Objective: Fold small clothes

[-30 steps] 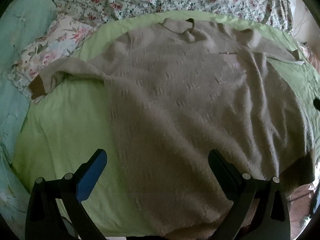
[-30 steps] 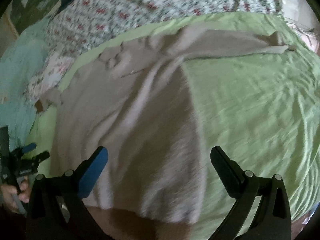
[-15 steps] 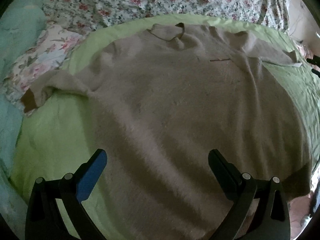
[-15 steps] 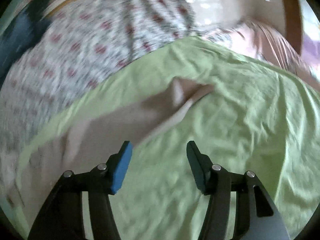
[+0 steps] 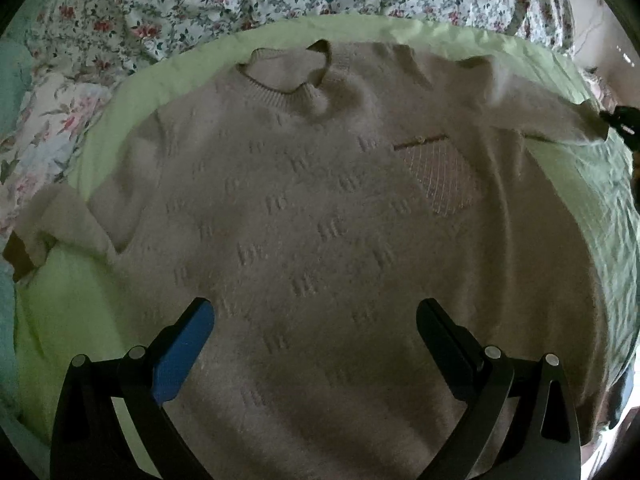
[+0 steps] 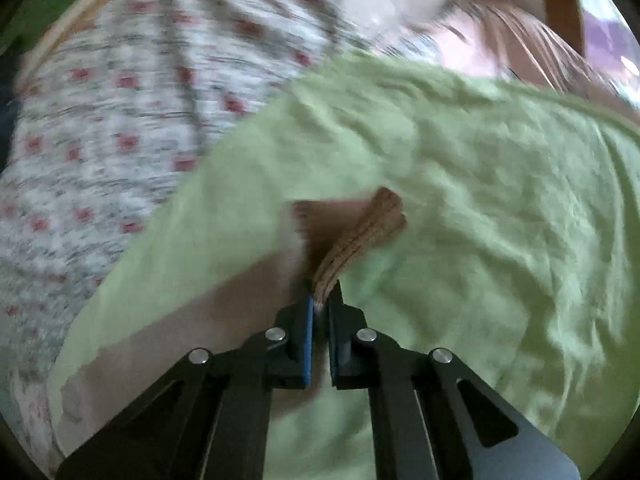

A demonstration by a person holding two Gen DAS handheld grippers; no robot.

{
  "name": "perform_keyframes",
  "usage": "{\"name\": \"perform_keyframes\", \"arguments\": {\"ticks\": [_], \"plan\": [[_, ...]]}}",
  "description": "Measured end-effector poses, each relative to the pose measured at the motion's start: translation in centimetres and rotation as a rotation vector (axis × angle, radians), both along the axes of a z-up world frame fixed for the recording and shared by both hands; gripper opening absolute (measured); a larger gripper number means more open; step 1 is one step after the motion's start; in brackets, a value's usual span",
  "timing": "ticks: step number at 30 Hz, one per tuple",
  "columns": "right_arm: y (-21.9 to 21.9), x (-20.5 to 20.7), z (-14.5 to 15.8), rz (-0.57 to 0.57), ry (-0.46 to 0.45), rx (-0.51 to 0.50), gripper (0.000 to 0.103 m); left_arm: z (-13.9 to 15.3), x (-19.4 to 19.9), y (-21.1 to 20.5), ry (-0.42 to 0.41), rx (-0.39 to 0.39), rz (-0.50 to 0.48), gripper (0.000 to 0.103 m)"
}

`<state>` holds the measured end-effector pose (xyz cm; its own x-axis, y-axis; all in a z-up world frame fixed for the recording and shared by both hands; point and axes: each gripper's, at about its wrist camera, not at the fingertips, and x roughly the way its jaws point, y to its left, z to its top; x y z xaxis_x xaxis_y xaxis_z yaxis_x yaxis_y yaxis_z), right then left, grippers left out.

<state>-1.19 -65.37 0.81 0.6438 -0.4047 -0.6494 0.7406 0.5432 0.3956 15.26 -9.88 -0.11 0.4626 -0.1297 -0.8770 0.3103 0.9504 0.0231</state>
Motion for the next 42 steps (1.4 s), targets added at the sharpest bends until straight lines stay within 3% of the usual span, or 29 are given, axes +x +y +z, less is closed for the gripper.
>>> {"name": "perform_keyframes", "arguments": {"ticks": [5, 7, 15, 18, 22, 24, 25, 28, 33, 36, 38, 39, 40, 42], "plan": [[10.1, 4.0, 4.6, 0.278, -0.057, -0.138, 0.007, -1.4, 0.7, 1.3, 0.007, -0.007, 0.019, 0.101], [14.6, 6.0, 5.1, 0.396, -0.097, -0.137, 0.007, -1.6, 0.4, 2.3, 0.0, -0.015, 0.048, 0.101], [34.3, 16.3, 3.1, 0.837, -0.17, 0.015, 0.007, -0.1, -3.5, 7.8, -0.072, -0.06, 0.146, 0.101], [41.6, 19.5, 1.3, 0.965, -0.129, 0.063, 0.007, -0.1, -4.0, 9.4, -0.073, -0.09, 0.165, 0.101], [47.0, 21.4, -2.0, 1.039, -0.04, 0.102, 0.011, -0.5, -3.5, 10.8, -0.071, -0.155, 0.168, 0.101], [48.0, 21.6, -3.7, 1.041, 0.003, 0.137, 0.019, -1.0, -2.9, 10.9, -0.069, -0.178, 0.161, 0.101], [48.3, 22.0, -4.1, 1.043, 0.01, 0.155, 0.033, -1.3, -2.2, 10.8, -0.066, -0.189, 0.157, 0.101], [47.2, 20.0, -4.1, 1.03, -0.039, 0.194, 0.054, -2.5, -0.3, 10.3, -0.051, -0.202, 0.158, 0.101], [43.4, 15.9, -1.6, 0.945, -0.114, 0.178, 0.055, -4.9, 5.4, 9.3, -0.003, -0.241, 0.208, 0.101], [39.8, 13.2, 0.0, 0.877, -0.142, 0.15, 0.056, -6.0, 7.9, 10.5, 0.03, -0.331, 0.298, 0.099], [37.2, 11.1, 0.7, 0.819, -0.148, 0.124, 0.057, -6.2, 8.6, 11.4, 0.014, -0.414, 0.325, 0.09], [36.0, 10.3, 0.9, 0.791, -0.151, 0.121, 0.058, -6.2, 8.8, 11.6, 0.003, -0.428, 0.319, 0.073], [35.0, 9.7, 1.0, 0.763, -0.155, 0.119, 0.059, -6.3, 9.0, 11.5, 0.0, -0.431, 0.307, 0.046], [32.4, 8.2, 1.1, 0.692, -0.165, 0.112, 0.059, -6.5, 9.6, 11.3, 0.019, -0.435, 0.268, 0.007]]}}
